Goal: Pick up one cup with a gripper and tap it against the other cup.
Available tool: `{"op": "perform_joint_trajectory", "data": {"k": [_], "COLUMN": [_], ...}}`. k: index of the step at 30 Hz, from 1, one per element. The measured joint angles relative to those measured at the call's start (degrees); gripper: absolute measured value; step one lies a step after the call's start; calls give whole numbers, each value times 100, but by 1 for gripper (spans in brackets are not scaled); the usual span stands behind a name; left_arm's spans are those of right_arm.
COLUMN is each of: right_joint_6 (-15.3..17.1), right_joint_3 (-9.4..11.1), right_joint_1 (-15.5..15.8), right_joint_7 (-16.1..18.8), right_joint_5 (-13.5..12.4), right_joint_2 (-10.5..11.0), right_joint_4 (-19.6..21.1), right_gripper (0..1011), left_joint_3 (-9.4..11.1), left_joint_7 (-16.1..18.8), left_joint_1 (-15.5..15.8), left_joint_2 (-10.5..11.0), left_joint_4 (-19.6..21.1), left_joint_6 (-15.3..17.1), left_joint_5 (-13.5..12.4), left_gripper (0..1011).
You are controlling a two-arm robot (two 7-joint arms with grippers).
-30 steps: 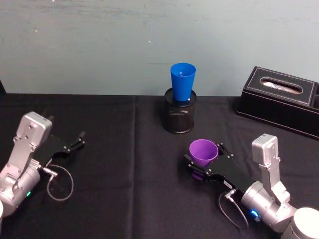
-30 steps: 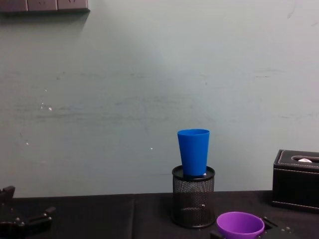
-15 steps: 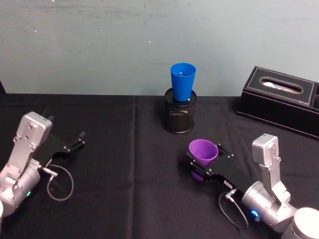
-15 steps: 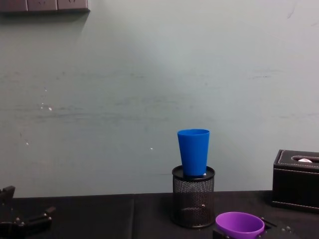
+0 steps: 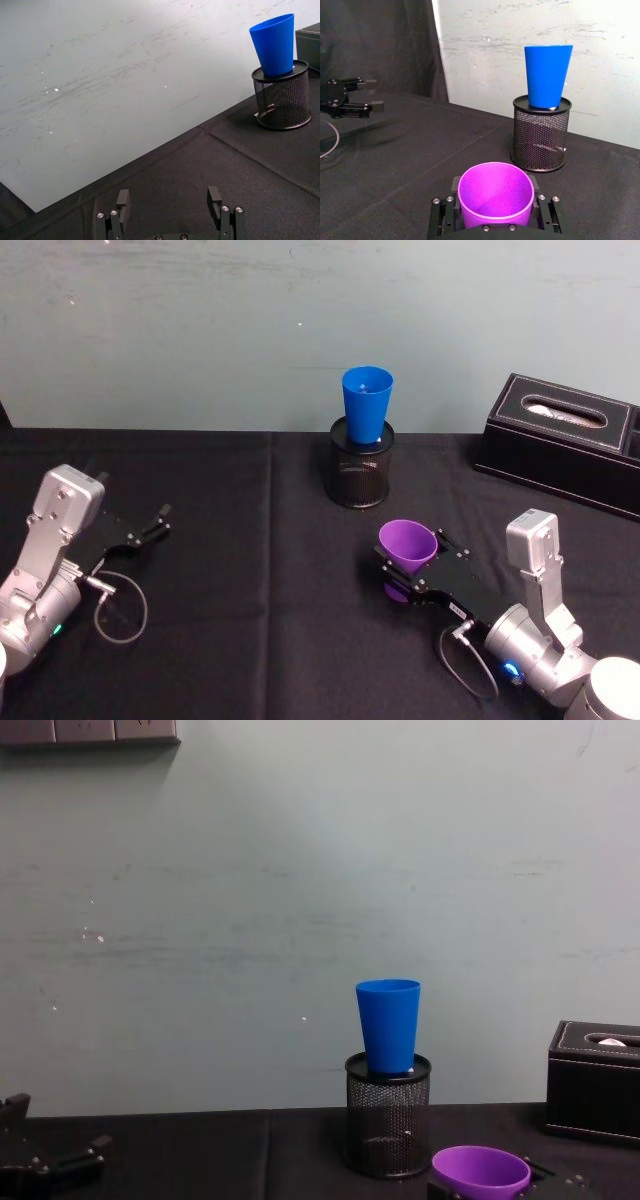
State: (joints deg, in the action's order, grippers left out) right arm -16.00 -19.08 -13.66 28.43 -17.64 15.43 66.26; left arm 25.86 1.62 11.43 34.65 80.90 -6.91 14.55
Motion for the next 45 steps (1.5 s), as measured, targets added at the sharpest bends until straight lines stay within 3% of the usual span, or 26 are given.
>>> {"op": "perform_joint_trajectory", "data": {"k": [17, 38, 45], "right_joint_6": [4, 51, 10], "right_joint_3": [2, 43, 106], "right_joint_1": [2, -14, 53], "right_joint_7": [3, 164, 148], "right_joint_5": [-3, -303, -383], "right_joint_2": [4, 68, 138], "right_joint_4": [10, 389, 688], "right_gripper": [752, 752, 752], "left_joint_3": [0, 0, 0], "left_joint_7": [0, 0, 0], "left_joint_1": [0, 0, 0], "left_joint_2": [0, 0, 0], "left_joint_4": [0, 0, 0], "left_joint_6": [0, 0, 0], "left_joint_5": [0, 0, 0], "left_gripper": [1011, 1012, 1011]}}
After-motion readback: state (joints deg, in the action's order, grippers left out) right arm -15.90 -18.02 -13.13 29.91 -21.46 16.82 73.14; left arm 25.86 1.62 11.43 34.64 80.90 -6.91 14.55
